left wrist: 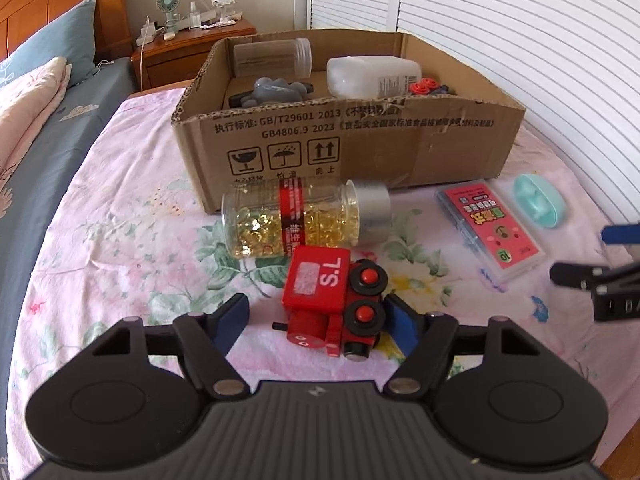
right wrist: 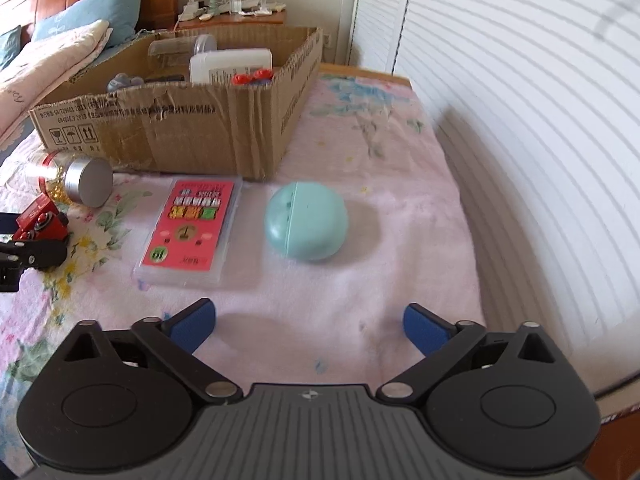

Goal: Organize rigid objects
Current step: 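Close the left gripper on the red train while the right grasps the teal round case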

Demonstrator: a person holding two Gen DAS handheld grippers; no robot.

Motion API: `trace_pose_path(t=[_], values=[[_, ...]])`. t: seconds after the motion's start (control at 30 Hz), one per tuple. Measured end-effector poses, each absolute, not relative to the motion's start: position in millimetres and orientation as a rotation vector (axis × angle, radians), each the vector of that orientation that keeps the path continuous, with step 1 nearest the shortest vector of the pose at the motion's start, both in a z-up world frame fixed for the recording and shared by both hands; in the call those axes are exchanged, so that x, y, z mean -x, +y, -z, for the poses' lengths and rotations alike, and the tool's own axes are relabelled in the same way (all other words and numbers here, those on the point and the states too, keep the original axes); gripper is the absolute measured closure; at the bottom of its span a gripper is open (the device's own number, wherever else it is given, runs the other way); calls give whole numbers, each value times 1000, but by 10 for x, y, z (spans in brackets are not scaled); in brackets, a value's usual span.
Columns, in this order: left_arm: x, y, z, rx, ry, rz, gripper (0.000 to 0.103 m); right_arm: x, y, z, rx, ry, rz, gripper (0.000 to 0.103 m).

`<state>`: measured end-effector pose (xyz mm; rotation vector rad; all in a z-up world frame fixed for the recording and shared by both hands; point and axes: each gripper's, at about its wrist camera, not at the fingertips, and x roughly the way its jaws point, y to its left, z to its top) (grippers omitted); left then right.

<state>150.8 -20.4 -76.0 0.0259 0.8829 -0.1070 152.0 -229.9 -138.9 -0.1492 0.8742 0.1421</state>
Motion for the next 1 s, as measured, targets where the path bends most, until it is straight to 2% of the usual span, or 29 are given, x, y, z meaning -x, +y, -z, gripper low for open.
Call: trace_pose_path(t=[0.03,0.1,0.3,0.53,0.7,0.87,1.0], values=[[-1510,-207,760,-26,883,107,30,-1554,-2306,1371,151,867,-148,14],[-1515,-208,759,-27,883,108,30,-1628,-2329,1345,150,851,-150,18],[-1534,-213,758,-27,883,108,30,-1858,-2332,1355,128,840,-185,23],[-1537,-215,758,-28,884,108,30,-2014,-2245,1428,127,836,-202,38],[-1546,-220,758,-30,882,111,30,-2016,-2217,1404,140,845,-197,45],[-1571,-224,756,-31,883,116,31,-2036,-2239,1407,120,853,-192,44],[-1590,-249,748,-41,885,135,38,-2066,-2233,1412,124,853,-191,43]])
